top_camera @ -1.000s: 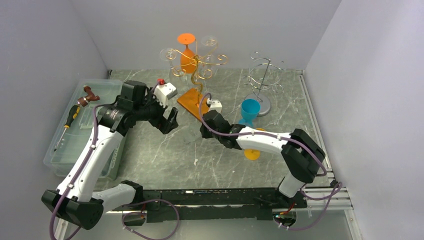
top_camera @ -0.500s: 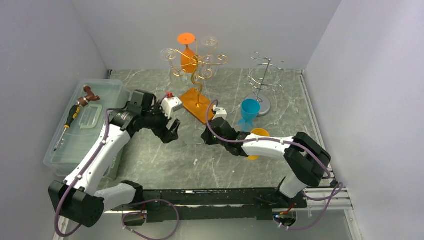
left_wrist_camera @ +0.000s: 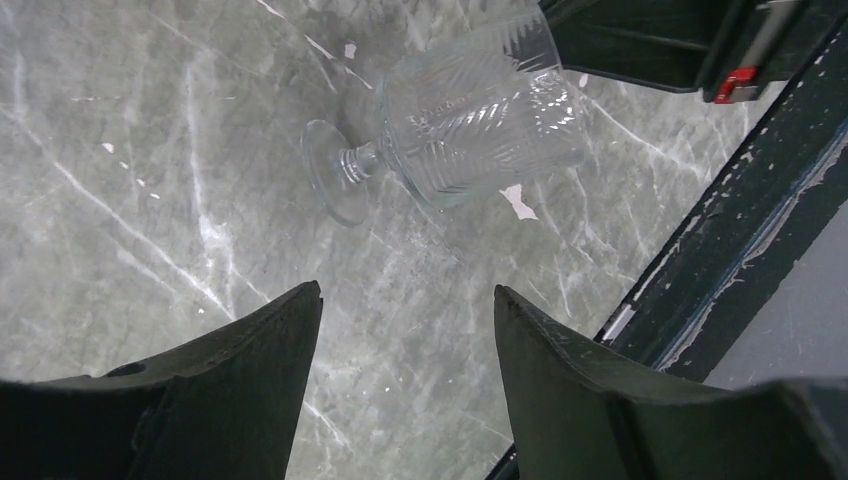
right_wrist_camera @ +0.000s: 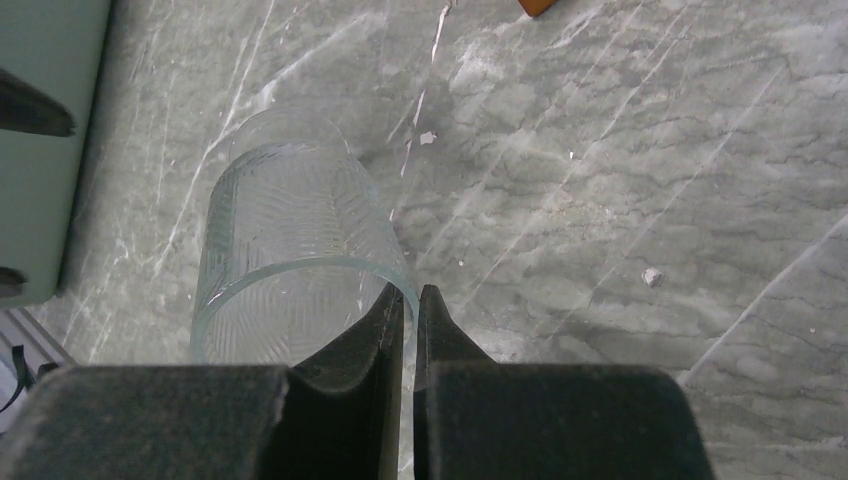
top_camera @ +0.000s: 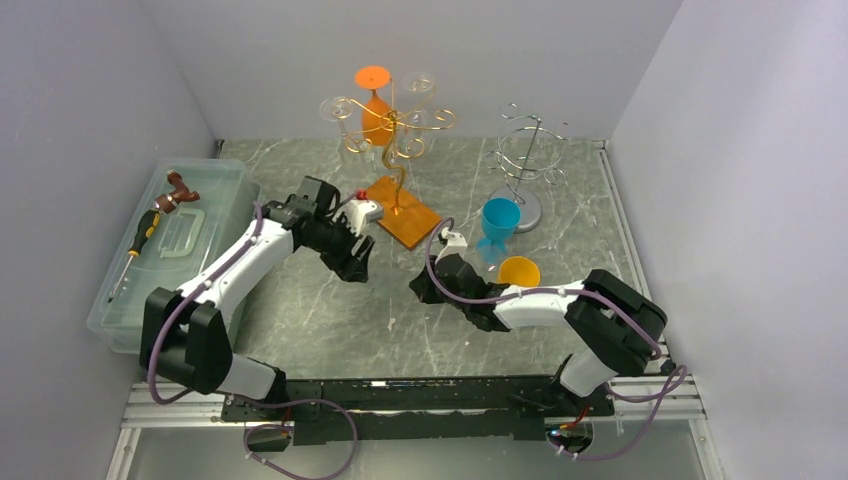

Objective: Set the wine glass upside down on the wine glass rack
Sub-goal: Pick up the wine glass at the center of the board.

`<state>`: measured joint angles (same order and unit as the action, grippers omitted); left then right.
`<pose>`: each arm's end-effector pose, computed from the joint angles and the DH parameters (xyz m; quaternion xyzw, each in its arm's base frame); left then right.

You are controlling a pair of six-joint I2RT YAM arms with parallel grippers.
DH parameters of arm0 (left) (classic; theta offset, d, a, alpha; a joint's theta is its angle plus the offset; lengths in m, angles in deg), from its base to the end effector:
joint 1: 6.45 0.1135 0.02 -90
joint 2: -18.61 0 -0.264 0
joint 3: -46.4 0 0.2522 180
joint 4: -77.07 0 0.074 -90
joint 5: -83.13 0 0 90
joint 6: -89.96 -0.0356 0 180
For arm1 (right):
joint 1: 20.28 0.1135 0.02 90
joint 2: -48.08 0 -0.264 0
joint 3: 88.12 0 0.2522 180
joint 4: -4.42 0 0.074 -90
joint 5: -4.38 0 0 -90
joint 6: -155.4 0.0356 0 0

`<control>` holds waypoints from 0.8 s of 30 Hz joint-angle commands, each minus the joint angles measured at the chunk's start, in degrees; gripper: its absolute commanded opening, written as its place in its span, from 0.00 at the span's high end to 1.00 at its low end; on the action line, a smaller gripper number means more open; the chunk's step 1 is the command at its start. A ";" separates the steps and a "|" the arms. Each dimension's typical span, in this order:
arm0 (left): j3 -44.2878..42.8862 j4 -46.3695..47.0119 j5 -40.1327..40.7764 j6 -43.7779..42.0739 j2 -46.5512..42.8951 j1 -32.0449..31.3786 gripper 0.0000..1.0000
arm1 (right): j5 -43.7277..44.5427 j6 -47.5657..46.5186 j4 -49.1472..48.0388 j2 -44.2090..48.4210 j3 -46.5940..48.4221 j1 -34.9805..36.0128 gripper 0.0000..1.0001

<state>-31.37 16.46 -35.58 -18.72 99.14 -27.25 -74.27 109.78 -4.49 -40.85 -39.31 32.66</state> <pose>0.2516 -0.1139 0.2677 0.3722 0.8681 -0.2454 0.2186 0.1870 0.2360 0.1585 -0.0163 0.8682 0.3098 0.3873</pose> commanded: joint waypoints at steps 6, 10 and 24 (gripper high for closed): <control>2.99 6.67 -0.42 -1.54 7.21 -2.08 0.35 | 1.23 -1.82 -0.76 0.01 -2.35 0.14 1.00; 0.92 7.35 0.98 -1.47 11.74 -2.49 0.36 | 0.34 -1.80 -1.79 -1.25 -2.55 0.14 1.00; 2.32 13.21 7.49 -1.63 13.08 -2.47 0.26 | -0.81 -2.19 -2.43 -4.05 -2.97 0.14 1.00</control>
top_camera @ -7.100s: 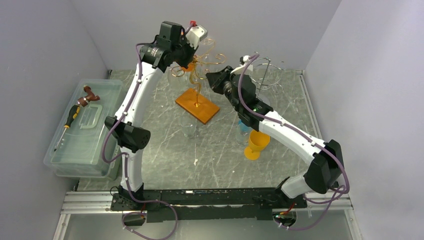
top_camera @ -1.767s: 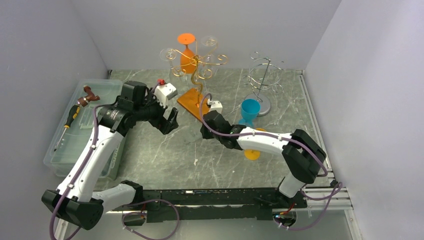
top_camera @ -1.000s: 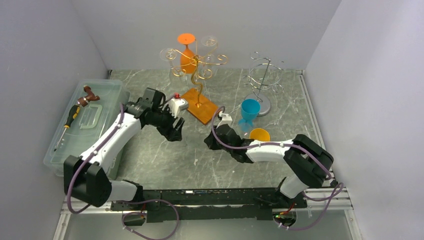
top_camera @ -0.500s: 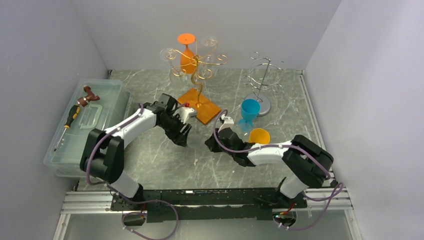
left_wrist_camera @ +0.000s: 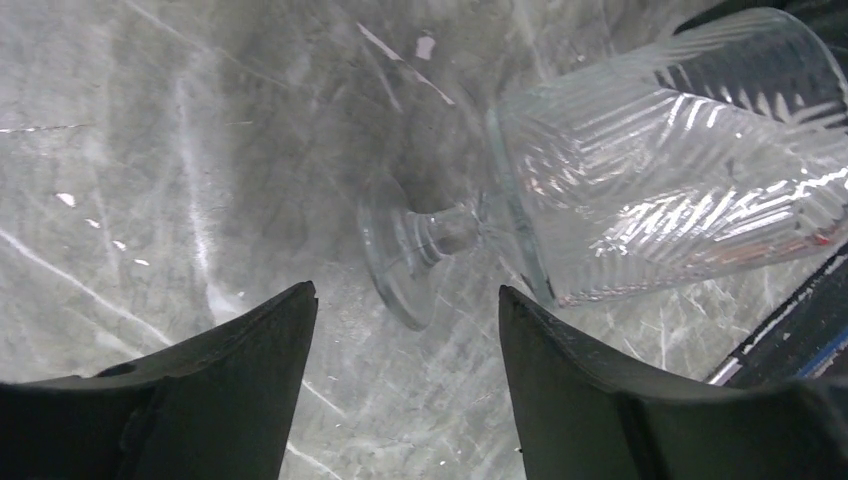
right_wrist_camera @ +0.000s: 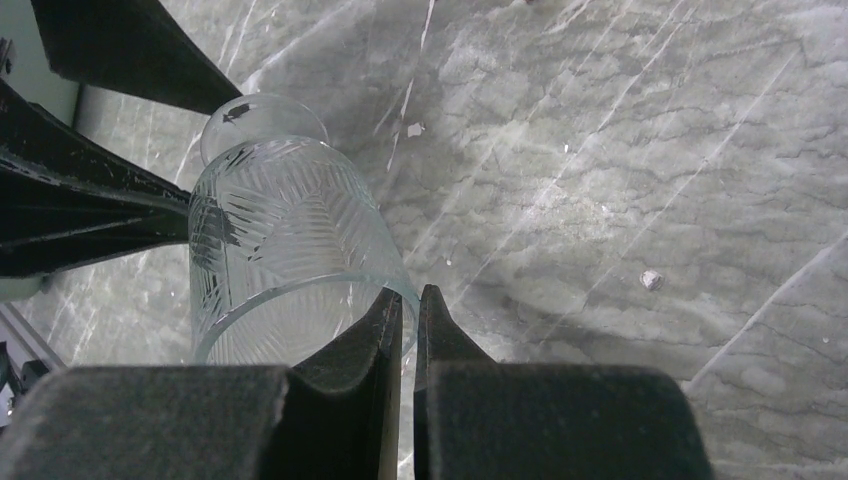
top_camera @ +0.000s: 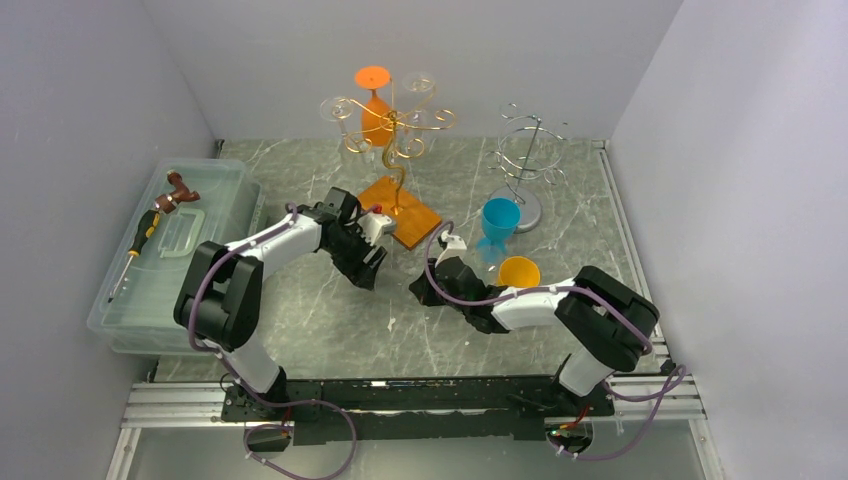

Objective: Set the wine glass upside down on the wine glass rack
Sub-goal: Pick up the wine glass at the center of the board.

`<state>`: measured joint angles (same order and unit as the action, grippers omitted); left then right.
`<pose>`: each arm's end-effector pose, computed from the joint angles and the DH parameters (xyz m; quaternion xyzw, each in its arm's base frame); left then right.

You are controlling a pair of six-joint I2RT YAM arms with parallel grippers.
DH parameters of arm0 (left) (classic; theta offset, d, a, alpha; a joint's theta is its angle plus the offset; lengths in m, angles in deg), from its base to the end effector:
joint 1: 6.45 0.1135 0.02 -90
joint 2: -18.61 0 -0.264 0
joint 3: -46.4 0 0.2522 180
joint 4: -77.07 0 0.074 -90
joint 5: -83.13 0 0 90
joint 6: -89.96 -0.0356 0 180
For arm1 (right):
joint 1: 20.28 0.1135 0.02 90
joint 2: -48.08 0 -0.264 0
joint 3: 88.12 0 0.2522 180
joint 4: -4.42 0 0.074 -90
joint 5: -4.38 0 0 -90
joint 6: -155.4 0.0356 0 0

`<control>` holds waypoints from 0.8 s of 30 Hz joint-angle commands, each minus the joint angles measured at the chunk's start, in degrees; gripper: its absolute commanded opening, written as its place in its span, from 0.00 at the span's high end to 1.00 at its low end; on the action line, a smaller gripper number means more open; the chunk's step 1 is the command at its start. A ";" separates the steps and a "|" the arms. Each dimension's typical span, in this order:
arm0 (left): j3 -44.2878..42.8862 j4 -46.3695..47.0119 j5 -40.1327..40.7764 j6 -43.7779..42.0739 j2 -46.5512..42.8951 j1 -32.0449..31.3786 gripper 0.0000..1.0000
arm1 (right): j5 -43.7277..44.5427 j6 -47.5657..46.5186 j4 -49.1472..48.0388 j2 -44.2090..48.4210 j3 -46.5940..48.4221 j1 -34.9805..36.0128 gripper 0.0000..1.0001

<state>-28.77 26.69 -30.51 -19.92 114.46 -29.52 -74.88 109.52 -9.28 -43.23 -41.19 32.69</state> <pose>0.2865 -0.1375 0.1862 0.3848 0.8861 -0.2065 0.1554 0.1860 0.2355 0.1454 -0.0206 0.8662 0.3154 0.3871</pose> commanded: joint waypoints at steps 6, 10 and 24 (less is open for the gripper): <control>1.11 4.99 1.54 0.71 -2.73 -0.22 0.27 | -0.73 -1.93 1.26 -2.77 -0.44 0.12 1.00; -0.36 4.89 -0.84 0.39 -0.62 -0.26 0.37 | -1.34 -1.42 0.60 -3.27 -0.81 0.12 1.00; 0.33 4.27 0.66 -5.82 0.12 -1.36 0.93 | -3.51 -4.62 1.87 -0.94 0.33 0.29 0.95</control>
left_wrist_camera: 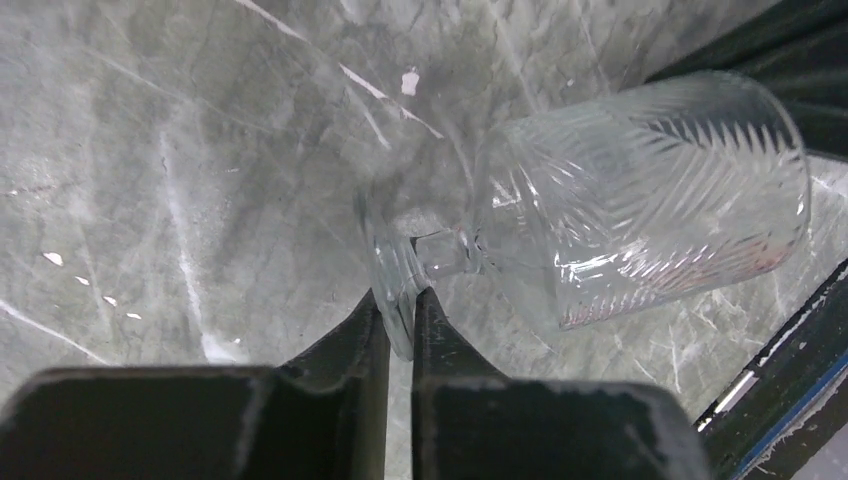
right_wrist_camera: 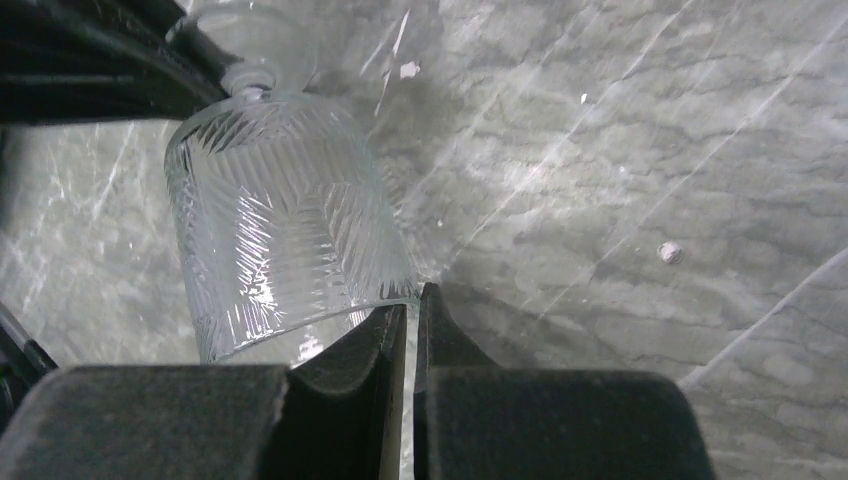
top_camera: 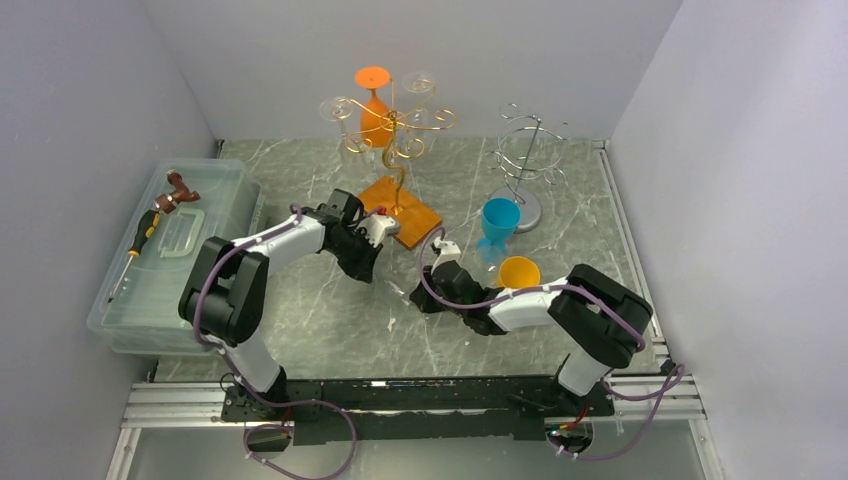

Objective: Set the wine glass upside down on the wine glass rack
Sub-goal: Pick up the wine glass at the center of the board.

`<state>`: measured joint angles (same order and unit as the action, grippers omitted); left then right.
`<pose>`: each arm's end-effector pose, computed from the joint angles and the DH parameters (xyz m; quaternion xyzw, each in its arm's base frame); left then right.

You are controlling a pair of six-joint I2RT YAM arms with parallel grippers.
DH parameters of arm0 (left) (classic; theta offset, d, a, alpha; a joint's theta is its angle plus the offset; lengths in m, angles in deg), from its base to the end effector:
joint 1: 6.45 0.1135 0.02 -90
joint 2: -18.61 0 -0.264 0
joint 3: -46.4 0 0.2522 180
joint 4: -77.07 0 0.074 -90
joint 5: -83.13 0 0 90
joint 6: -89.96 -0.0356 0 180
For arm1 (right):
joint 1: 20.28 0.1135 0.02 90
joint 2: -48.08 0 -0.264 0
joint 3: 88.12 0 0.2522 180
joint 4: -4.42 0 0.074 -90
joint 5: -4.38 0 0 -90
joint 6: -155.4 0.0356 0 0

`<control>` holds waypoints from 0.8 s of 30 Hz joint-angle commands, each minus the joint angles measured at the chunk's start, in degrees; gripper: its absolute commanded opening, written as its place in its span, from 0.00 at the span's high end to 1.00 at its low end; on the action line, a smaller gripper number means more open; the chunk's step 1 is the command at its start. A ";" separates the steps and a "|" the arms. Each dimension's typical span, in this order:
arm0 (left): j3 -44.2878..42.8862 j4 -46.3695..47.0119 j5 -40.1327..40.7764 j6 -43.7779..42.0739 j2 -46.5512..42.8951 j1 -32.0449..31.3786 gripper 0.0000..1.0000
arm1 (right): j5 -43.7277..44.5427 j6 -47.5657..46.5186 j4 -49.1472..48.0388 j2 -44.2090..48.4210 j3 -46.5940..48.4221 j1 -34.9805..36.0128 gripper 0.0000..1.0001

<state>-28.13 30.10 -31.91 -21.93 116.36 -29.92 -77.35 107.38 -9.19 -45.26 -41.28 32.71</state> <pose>0.2906 -0.1426 0.1757 0.4052 0.8729 -0.2158 0.1650 0.1851 0.2370 0.1348 -0.0497 0.8753 0.3086 0.3689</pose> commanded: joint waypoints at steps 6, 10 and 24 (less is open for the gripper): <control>-0.51 -1.75 5.75 -5.88 -6.85 -0.97 1.00 | -1.63 -6.11 5.25 4.82 1.32 0.27 0.62; 0.50 -4.16 9.19 -9.70 -11.81 -0.97 1.00 | -1.91 -8.08 9.00 8.80 2.25 0.27 0.36; -2.55 -5.06 9.76 -26.58 -36.53 -2.41 1.00 | -20.46 -16.84 9.62 21.88 9.22 0.23 0.00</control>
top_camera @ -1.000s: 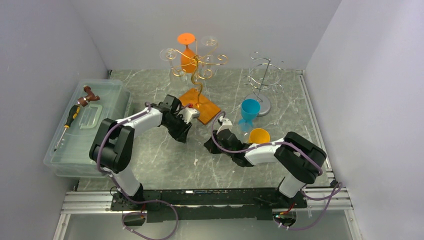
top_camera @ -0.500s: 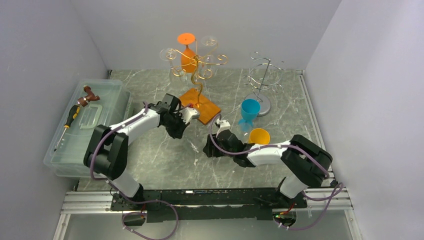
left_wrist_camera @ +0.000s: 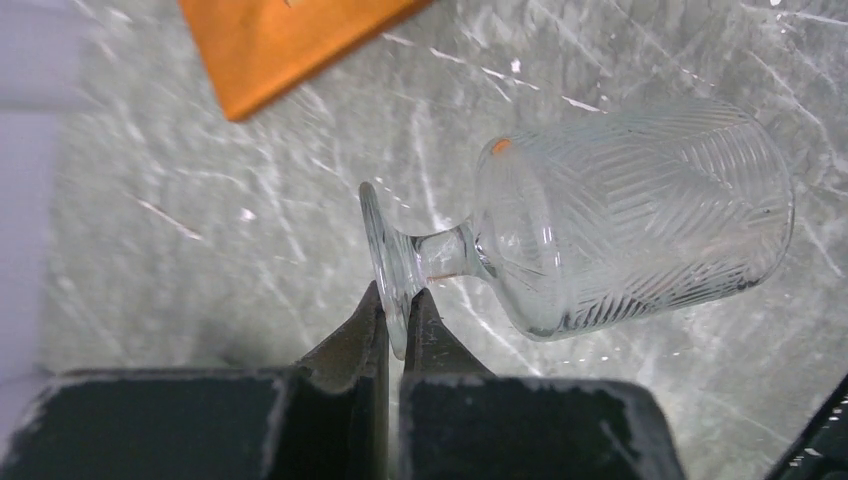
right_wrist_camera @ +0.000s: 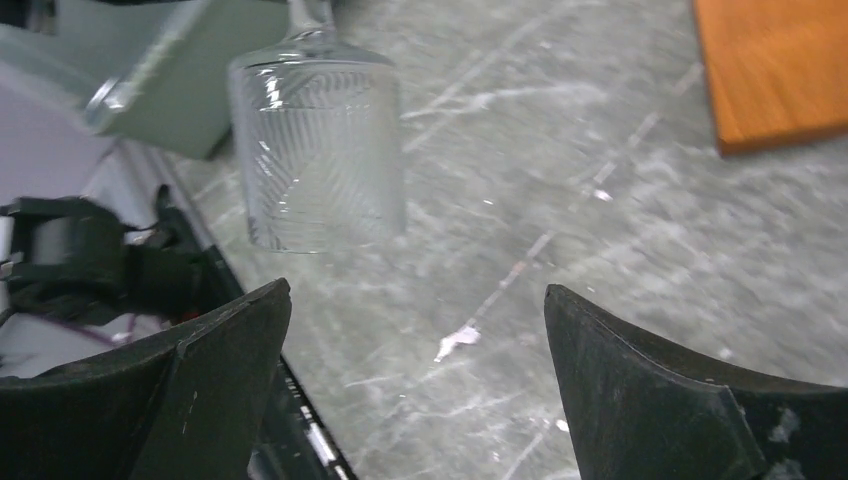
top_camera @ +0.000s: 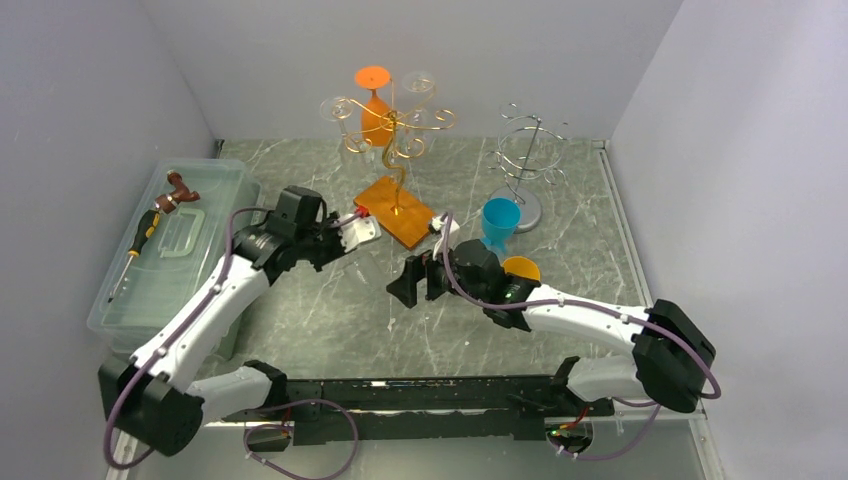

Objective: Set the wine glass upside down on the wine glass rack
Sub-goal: Pick up the wine glass at the center of the board.

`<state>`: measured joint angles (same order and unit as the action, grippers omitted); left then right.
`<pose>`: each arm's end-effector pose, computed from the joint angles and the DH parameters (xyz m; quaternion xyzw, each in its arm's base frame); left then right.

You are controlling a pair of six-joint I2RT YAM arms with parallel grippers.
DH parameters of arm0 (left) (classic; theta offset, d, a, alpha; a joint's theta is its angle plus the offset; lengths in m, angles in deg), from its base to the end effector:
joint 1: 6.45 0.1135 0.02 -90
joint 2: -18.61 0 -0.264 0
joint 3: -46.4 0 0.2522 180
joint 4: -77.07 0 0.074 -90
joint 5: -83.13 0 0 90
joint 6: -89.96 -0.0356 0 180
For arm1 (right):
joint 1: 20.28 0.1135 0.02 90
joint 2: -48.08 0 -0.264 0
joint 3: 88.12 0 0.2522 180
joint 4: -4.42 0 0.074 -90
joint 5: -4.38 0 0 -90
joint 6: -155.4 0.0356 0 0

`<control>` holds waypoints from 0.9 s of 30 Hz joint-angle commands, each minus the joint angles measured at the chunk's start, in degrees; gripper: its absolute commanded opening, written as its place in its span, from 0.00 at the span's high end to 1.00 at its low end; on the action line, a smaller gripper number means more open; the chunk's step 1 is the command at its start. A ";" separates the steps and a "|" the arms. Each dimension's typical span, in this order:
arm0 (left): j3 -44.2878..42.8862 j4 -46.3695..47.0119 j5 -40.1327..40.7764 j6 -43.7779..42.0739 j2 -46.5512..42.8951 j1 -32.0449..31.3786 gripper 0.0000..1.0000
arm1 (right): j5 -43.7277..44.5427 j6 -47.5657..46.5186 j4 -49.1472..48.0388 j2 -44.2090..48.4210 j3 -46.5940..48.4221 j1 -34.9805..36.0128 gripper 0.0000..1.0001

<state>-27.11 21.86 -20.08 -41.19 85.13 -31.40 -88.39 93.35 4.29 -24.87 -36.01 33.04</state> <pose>0.2119 -0.1076 0.3053 0.5405 0.7555 -0.0565 0.3658 0.1663 0.2262 0.2374 -0.1940 0.7994 0.3852 0.4183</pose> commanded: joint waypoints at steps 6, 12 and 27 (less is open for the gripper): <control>-4.12 8.58 -6.64 -16.61 -11.42 -1.54 1.00 | -20.04 -0.14 -7.03 -1.57 9.43 -0.11 0.00; -3.07 12.81 -11.41 -25.53 -15.55 -2.19 1.00 | -23.31 1.81 -10.54 -5.44 11.84 -0.14 0.00; 0.81 13.11 -19.04 -37.17 -20.55 -2.65 1.00 | -16.84 -0.84 -14.98 -9.54 12.73 0.13 0.15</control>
<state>-27.09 31.71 -34.14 -73.27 66.75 -33.81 -109.46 94.90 -7.05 -35.80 -24.91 33.30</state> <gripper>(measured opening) 0.044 0.832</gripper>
